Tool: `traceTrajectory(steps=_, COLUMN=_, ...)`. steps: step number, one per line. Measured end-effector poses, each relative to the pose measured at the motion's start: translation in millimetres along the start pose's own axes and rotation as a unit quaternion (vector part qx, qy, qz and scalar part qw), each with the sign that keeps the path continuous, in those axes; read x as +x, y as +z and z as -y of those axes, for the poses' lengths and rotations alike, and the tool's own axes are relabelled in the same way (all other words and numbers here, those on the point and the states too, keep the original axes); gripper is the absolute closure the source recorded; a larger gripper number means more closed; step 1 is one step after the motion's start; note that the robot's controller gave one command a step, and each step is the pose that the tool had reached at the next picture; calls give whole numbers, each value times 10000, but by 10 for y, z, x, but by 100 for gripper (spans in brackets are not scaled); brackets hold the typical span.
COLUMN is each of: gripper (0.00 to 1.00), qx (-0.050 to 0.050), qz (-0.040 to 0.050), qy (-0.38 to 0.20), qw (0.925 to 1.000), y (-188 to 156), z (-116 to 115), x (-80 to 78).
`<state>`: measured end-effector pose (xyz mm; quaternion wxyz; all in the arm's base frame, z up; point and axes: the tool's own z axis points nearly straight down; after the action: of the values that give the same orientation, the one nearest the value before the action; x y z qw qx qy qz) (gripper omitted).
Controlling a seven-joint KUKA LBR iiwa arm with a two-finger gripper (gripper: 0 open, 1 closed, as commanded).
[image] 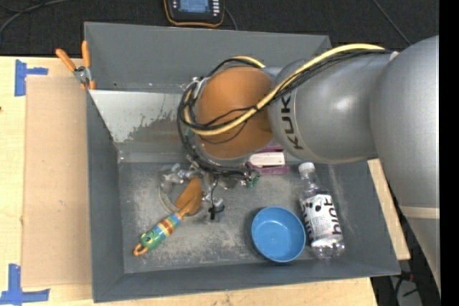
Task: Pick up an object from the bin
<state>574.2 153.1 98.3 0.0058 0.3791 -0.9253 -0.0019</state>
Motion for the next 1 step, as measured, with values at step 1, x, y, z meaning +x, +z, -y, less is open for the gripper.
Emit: traceTrajectory(steps=1, gripper=0, qx=14, qz=59, qy=88, qw=9999, y=281, z=278, x=-71)
